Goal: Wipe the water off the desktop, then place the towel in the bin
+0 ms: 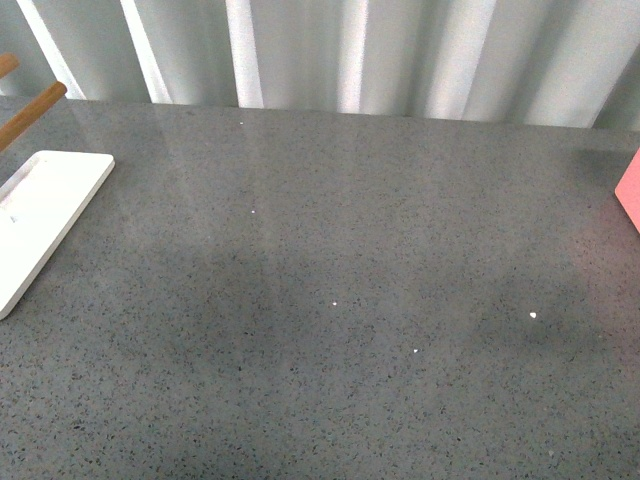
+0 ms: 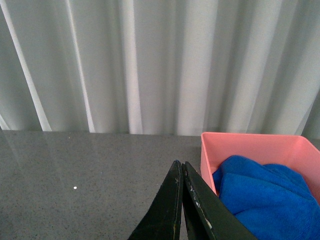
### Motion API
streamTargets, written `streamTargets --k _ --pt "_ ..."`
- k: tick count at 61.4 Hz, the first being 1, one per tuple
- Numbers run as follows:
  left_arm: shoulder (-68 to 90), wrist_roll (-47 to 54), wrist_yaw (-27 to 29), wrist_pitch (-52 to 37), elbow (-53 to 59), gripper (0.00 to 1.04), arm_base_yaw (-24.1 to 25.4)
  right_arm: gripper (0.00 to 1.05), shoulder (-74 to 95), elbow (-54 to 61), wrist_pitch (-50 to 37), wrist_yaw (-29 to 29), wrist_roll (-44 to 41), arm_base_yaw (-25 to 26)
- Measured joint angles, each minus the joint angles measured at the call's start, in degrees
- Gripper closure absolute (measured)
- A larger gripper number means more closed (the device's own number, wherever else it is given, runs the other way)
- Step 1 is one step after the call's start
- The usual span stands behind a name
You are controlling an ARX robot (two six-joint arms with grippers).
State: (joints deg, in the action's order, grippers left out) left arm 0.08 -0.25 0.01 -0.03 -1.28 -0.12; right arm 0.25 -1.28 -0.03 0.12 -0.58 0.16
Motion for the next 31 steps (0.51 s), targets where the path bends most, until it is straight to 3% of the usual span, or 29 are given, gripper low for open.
streamTargets --k 21,26,31 --pt "-0.02 0.0 0.0 0.0 0.0 0.07 0.0 1.02 -0.02 0.0 0.0 0.0 -0.02 0.0" --pt "0.0 0.0 0.0 0.02 0.0 0.07 0.0 0.9 -0.02 0.0 0.0 0.0 -0.02 0.0" --pt "0.0 0.0 0.0 0.0 0.0 0.07 0.0 0.71 -0.02 0.0 0.0 0.0 -0.02 0.0"
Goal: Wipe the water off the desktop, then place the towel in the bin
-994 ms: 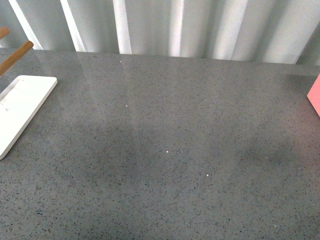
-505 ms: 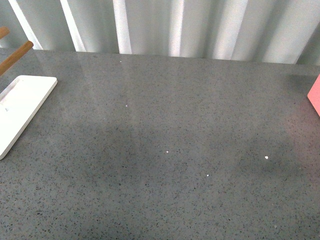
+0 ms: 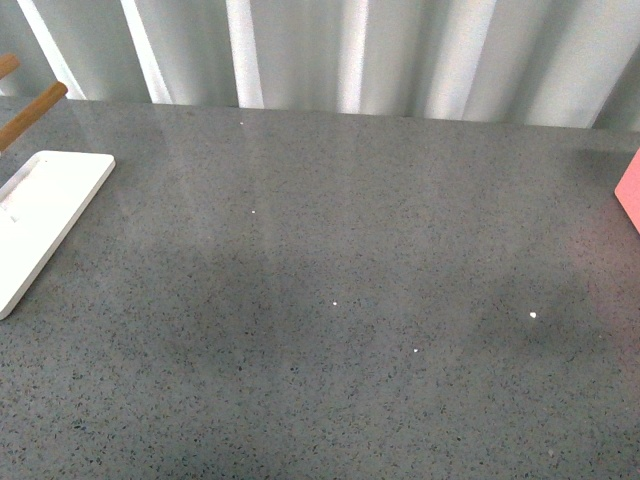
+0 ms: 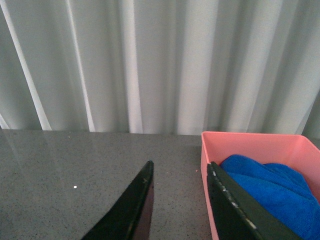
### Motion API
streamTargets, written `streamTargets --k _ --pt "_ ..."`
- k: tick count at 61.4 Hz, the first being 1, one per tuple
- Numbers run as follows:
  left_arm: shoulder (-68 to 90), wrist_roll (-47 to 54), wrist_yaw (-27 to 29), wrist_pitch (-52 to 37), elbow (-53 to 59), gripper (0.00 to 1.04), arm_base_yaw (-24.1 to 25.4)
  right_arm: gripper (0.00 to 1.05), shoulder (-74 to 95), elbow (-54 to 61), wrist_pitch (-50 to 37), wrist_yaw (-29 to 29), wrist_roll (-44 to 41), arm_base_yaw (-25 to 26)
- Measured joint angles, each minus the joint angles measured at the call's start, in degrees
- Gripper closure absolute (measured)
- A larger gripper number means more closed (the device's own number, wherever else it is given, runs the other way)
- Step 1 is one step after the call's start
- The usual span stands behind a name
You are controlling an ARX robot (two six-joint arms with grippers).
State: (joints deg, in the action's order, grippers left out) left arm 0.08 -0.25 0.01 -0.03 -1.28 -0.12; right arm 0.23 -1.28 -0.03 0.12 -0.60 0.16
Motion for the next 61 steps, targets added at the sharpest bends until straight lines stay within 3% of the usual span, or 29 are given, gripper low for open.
streamTargets --k 23,61 --pt "0.0 0.0 0.0 0.0 0.0 0.07 0.0 0.05 0.0 0.0 0.0 0.0 0.09 0.0" --pt "0.0 0.0 0.0 0.0 0.0 0.07 0.0 0.07 -0.02 0.0 0.0 0.0 0.04 0.0"
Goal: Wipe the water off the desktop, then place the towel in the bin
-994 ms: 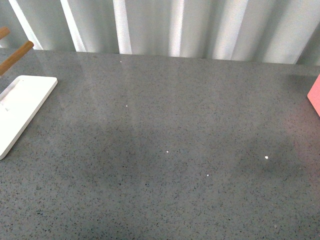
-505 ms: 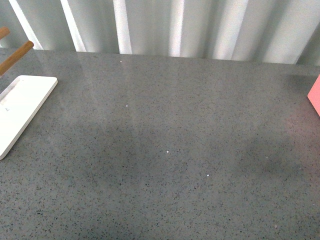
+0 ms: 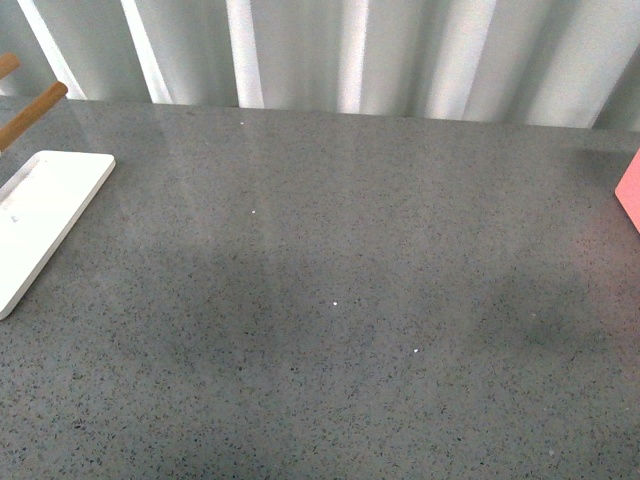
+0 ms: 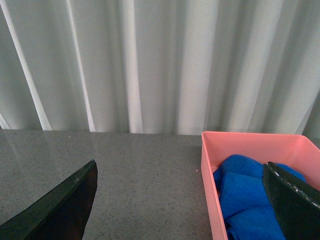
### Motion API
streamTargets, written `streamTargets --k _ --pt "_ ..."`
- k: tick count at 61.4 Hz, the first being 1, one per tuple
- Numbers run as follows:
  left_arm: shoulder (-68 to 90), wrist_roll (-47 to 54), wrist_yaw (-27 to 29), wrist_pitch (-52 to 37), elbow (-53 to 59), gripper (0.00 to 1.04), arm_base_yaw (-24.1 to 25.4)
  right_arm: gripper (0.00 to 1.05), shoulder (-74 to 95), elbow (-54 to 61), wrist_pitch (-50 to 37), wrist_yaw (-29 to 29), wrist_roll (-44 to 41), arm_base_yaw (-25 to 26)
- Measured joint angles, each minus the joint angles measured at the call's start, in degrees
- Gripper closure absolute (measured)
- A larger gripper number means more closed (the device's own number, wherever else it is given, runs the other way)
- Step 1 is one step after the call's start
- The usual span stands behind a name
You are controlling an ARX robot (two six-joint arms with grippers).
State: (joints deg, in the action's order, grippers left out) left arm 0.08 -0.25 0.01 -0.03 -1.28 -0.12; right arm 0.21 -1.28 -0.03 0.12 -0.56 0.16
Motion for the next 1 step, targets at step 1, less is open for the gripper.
streamTargets --k 1 --pt "0.0 0.0 0.0 0.0 0.0 0.07 0.0 0.07 0.0 0.0 0.0 0.0 0.02 0.0"
